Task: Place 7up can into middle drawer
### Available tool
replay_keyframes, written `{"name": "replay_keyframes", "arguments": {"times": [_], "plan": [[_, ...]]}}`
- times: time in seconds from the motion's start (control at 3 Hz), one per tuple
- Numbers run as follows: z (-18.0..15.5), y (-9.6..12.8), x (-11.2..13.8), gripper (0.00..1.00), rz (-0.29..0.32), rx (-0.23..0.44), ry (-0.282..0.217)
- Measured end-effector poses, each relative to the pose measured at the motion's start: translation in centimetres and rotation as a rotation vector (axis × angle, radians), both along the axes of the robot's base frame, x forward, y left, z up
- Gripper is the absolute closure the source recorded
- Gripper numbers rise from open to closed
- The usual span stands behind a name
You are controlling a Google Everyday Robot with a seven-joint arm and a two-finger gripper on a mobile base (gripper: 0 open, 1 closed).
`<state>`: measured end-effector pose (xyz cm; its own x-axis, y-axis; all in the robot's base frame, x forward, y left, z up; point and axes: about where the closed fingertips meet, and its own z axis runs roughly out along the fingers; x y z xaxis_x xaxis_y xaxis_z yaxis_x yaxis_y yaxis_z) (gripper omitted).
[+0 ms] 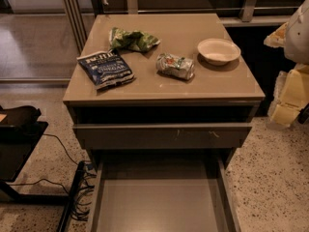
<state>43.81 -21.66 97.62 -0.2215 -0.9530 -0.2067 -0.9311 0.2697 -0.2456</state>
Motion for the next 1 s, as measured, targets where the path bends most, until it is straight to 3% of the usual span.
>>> {"name": "replay_keyframes", "arguments": {"times": [0.33,0.67,1.0], "plan": [[0.2,0.3,0.3,0.00,0.006,0.008,-0.014],[0.5,1.4,1.9,0.00,0.049,0.050,-0.076],[0.5,2.6,5.2,0.00,0.082,0.111,-0.134]]}}
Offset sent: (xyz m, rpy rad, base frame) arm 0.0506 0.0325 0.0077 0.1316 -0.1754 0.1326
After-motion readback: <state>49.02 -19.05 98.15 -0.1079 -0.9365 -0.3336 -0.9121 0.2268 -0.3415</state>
